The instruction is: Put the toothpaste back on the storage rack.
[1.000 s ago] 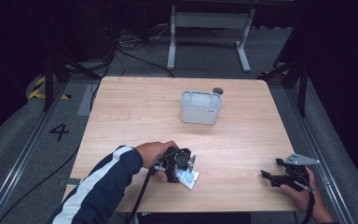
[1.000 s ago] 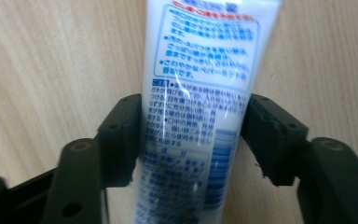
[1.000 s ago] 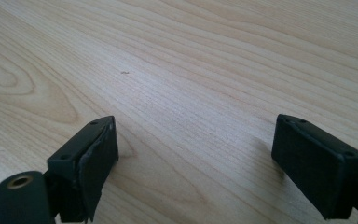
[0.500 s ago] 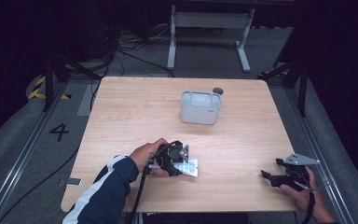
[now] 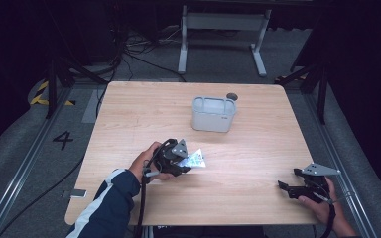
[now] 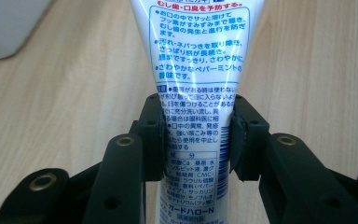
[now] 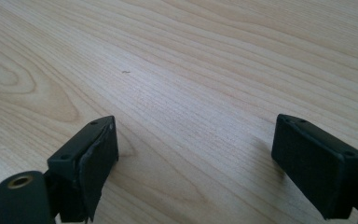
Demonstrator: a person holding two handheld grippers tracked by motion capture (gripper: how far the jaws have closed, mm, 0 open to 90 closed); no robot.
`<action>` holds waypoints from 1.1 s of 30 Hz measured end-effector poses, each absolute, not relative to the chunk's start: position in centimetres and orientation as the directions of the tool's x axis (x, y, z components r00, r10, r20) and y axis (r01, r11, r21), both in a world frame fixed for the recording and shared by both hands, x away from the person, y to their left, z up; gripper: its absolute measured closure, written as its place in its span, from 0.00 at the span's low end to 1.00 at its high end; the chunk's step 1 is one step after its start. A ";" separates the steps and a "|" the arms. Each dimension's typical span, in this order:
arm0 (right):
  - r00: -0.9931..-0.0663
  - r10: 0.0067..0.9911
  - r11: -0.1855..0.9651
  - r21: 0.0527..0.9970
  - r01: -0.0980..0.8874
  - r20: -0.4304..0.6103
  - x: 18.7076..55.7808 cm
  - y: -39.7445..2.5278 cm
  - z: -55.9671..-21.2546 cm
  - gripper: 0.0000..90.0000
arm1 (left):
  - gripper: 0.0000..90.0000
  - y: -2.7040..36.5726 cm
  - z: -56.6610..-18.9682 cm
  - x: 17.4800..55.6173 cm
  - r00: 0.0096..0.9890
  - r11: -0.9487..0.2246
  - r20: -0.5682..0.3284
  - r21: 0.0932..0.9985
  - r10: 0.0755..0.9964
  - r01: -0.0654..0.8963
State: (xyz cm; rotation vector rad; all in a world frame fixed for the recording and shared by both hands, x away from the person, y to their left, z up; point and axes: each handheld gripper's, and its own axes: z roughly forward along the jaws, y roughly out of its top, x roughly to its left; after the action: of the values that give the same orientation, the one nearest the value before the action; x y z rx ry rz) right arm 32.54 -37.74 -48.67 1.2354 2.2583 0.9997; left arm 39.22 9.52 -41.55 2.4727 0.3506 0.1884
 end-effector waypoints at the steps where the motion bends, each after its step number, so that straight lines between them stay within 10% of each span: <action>1: -0.544 0.839 0.362 0.736 0.571 0.009 32.5 -37.7 -48.7 0.17 | 0.71 9.8 -41.3 39.3 0.952 -0.759 0.052 0.618 0.301 0.206; 33: -0.543 0.839 0.361 0.737 0.572 0.010 32.5 -37.8 -48.7 0.17 | 0.73 11.3 -37.8 40.7 0.883 -0.524 0.009 0.808 0.468 0.270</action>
State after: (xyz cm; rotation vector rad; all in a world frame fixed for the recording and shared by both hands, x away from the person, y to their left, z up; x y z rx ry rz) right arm 32.51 -37.76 -48.67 1.2354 2.2596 1.0006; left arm 40.74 11.28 -37.81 2.1511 0.5298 0.2814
